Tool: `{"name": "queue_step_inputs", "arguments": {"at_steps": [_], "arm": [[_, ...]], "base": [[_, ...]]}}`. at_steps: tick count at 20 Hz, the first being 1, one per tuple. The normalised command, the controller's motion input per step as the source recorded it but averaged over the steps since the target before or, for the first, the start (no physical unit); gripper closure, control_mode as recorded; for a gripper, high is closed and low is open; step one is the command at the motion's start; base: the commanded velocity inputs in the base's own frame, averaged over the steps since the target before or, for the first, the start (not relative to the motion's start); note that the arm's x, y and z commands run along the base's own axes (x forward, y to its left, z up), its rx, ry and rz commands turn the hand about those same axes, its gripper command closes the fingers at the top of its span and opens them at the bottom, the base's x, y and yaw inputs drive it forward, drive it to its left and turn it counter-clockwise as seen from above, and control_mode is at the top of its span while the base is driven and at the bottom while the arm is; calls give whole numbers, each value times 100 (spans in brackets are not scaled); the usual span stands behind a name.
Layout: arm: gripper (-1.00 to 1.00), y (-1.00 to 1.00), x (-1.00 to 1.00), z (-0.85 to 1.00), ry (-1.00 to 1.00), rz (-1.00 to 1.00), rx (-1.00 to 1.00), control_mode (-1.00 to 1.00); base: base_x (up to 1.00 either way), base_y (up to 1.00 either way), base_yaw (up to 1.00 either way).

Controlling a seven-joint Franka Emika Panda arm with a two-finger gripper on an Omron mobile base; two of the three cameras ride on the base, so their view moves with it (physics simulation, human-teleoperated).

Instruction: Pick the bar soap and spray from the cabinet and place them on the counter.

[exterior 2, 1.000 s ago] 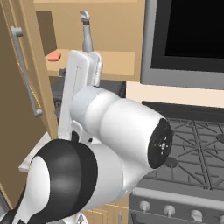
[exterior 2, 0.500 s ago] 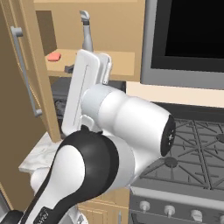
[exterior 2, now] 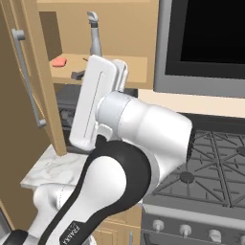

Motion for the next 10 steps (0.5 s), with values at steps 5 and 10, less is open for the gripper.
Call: {"name": "queue_step_inputs", "arguments": {"at_steps": [5, 10], "arm": [[-100, 6, 4, 0, 0, 14, 3, -100], [-100, 19, 0, 0, 0, 13, 0, -100]], "base": [[0, 0, 0], [0, 0, 0]]}}
